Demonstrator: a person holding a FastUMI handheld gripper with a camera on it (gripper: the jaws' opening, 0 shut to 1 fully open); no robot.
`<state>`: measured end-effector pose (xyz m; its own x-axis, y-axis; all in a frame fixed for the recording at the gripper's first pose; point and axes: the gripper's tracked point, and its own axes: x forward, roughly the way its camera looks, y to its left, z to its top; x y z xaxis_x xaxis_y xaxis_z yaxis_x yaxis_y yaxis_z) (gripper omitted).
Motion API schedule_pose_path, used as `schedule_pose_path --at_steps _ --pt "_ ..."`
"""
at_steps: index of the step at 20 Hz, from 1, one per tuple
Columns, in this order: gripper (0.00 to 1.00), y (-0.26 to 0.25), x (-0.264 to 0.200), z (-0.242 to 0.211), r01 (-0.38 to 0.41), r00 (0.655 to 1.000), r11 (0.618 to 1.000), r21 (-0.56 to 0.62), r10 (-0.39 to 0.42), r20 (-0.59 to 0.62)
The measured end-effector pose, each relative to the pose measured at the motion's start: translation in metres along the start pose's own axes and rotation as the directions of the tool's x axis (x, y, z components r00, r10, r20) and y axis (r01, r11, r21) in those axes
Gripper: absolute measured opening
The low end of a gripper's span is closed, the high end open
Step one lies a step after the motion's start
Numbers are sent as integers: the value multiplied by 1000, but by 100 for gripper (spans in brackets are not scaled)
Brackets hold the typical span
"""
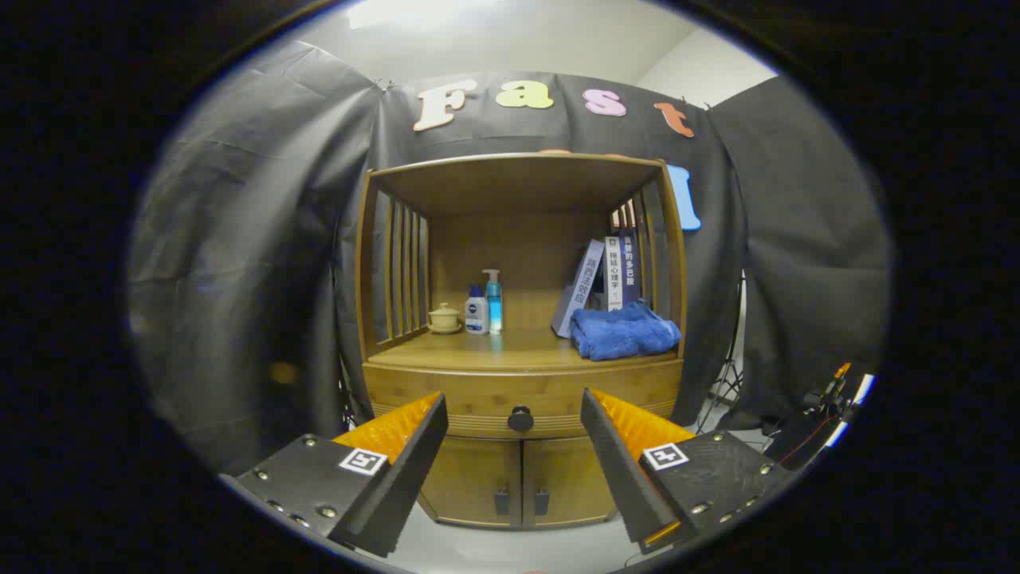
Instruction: Pull open the drawer, take out the items inside it, and place them on the countertop above the cabinet.
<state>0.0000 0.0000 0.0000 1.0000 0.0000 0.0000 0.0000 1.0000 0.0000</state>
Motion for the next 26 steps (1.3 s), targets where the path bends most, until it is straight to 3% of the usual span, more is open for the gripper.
schedule_pose_path --at_steps 11,17,26 --pt "100 8 10 -20 6 1000 999 -33 -7 -13" --pt "100 7 13 -9 1 1000 1000 -9 -1 7" --pt "100 9 54 -26 9 1000 1000 16 -9 -18"
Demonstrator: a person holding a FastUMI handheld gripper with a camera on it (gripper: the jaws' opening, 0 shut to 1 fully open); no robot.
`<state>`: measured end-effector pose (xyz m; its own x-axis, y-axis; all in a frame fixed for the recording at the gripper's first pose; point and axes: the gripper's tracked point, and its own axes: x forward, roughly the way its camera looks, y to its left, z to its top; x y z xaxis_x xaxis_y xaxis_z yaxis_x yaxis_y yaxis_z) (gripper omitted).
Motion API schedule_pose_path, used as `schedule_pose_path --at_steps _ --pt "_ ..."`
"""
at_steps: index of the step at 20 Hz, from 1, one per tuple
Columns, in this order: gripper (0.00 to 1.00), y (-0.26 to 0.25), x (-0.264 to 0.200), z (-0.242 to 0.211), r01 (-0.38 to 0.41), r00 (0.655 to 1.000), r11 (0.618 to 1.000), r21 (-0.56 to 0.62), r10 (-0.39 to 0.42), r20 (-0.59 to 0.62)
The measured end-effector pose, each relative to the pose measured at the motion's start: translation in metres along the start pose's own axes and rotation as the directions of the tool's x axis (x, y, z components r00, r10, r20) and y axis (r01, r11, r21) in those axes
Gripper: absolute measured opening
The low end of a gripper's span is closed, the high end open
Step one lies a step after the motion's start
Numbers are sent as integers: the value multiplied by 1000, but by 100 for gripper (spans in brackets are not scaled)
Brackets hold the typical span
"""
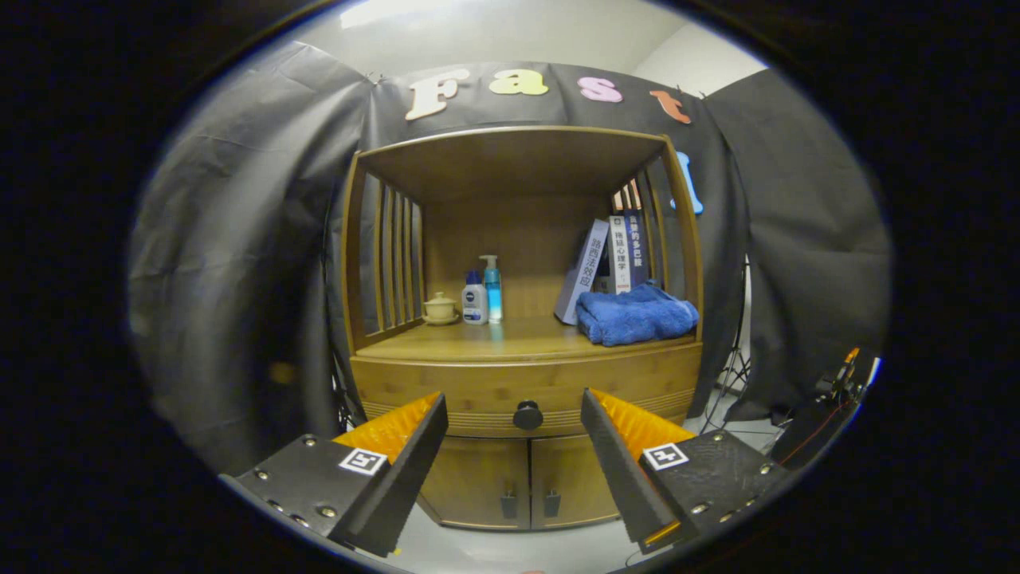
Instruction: Pull open the drawer, take out the items inside it, and place them on the countertop above the cabinet.
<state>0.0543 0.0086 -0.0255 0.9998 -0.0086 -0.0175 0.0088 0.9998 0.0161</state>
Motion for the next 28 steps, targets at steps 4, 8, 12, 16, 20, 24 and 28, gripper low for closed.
schedule_pose_path --at_steps 4,8,12,16,20,24,28 --pt "100 4 39 -2 -3 1000 1000 -18 3 13" --pt "100 -1 85 -9 15 1000 999 -28 -15 20" --pt "100 -11 124 -26 29 1000 999 -38 -28 14" --pt "100 -15 152 -57 41 998 999 -35 -42 -47" --pt "100 -9 166 -81 30 995 1000 -7 -31 -99" --pt "100 -15 170 -87 51 994 999 -5 -51 -96" --pt "74 -17 170 -99 63 991 998 -11 -63 -117"
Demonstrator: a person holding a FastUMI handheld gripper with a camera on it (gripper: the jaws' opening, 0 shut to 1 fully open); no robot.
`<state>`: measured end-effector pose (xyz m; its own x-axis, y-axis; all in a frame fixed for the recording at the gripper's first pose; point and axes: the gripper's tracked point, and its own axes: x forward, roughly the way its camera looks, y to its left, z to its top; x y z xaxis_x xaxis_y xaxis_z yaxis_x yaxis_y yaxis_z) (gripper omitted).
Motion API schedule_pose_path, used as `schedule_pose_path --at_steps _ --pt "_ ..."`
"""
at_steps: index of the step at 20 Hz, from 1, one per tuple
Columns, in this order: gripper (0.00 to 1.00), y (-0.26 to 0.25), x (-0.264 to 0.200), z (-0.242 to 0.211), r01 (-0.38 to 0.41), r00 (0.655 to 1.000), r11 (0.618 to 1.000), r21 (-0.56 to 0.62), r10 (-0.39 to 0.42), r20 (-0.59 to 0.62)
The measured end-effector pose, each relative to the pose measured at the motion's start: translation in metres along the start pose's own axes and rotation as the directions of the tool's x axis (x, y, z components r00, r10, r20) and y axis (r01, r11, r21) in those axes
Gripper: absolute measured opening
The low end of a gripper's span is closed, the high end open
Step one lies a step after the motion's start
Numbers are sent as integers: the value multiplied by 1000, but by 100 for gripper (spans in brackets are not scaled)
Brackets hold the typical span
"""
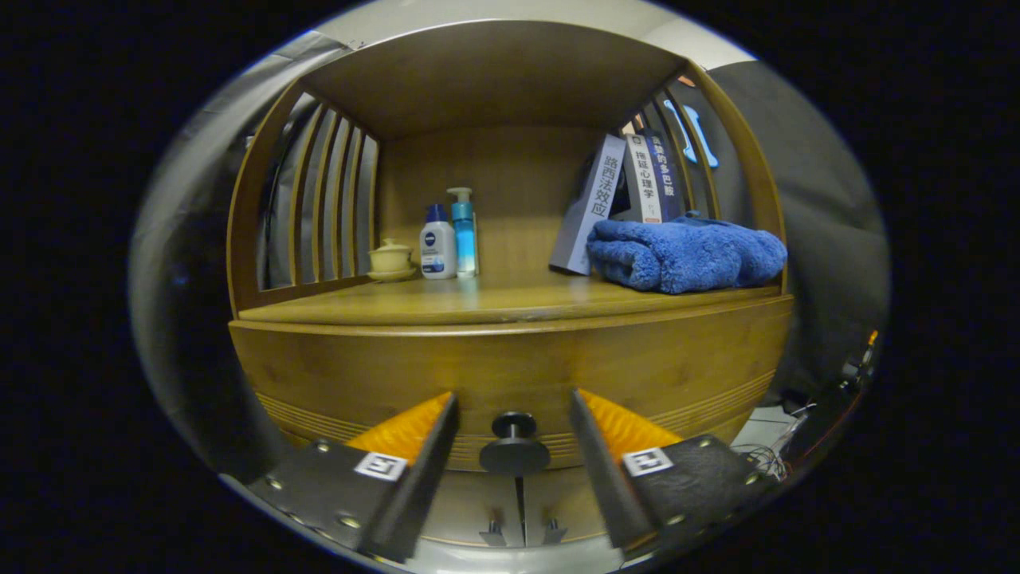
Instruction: Pull open the drawer, take out the items inside it, and place them on the countertop above the cabinet.
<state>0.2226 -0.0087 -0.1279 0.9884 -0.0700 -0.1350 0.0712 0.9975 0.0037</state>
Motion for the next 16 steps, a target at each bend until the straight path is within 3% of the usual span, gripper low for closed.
schedule_pose_path --at_steps 2,8,10,12,15,16 --pt "49 3 -1 1 -8 1000 1000 -14 8 0" --pt "45 1 -1 -22 23 997 1000 -7 -24 -78" --pt "45 3 -1 -19 -6 999 1000 27 7 -41" --pt "39 4 -6 -18 -38 999 997 72 39 -12" --pt "27 2 -30 -20 -41 999 999 23 41 -3" --pt "26 2 -41 -22 -33 999 999 30 33 -1"
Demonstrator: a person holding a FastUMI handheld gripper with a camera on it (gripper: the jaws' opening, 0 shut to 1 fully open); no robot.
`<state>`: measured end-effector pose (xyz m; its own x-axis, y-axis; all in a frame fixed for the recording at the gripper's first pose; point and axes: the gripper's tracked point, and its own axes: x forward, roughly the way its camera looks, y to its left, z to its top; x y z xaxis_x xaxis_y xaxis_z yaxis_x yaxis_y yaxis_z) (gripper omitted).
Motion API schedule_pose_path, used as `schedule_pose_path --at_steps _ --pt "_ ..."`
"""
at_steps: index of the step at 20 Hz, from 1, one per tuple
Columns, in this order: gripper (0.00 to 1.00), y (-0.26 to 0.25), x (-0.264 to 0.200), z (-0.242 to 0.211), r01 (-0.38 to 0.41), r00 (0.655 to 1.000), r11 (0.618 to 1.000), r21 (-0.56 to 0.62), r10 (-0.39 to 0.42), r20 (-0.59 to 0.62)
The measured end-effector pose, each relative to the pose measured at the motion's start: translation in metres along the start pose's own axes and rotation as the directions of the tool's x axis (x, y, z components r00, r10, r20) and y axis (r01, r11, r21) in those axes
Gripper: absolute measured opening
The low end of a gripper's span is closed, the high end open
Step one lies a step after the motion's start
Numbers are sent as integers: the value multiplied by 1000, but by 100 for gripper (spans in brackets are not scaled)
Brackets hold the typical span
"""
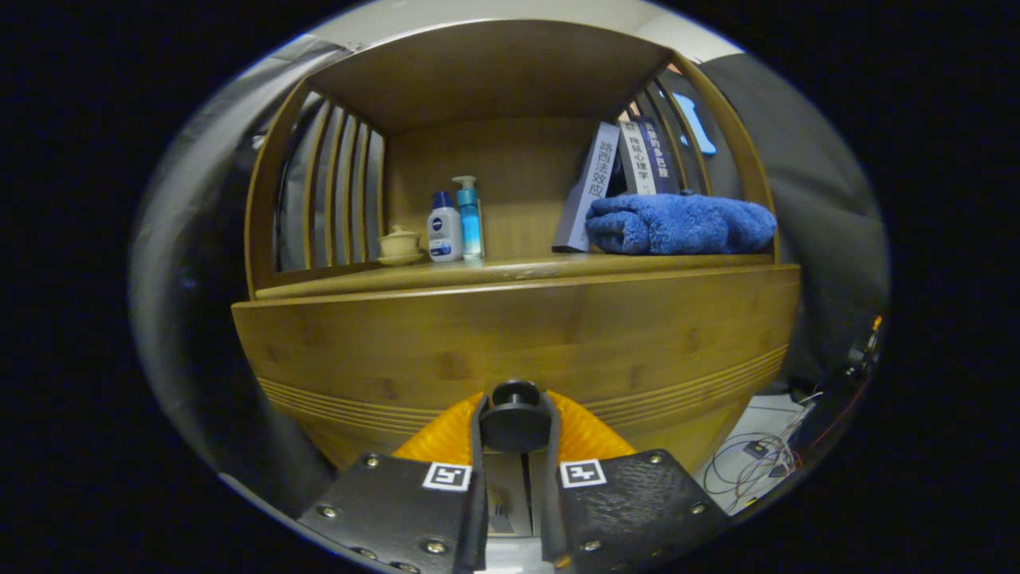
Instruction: Pull open the drawer, take out the items inside it, and place them on the countertop above the cabinet.
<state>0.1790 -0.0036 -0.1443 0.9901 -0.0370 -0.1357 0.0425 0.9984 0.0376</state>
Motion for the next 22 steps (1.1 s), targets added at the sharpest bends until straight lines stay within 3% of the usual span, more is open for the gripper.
schedule_pose_path --at_steps 12,18,20,22 --pt "26 -1 -131 -18 11 1000 999 -42 -10 9" --pt "26 0 -147 -32 -14 999 998 -61 11 -48" --pt "41 -4 -152 -18 -3 999 996 -87 0 -38" --pt "71 0 -160 0 -24 999 997 -80 22 -30"
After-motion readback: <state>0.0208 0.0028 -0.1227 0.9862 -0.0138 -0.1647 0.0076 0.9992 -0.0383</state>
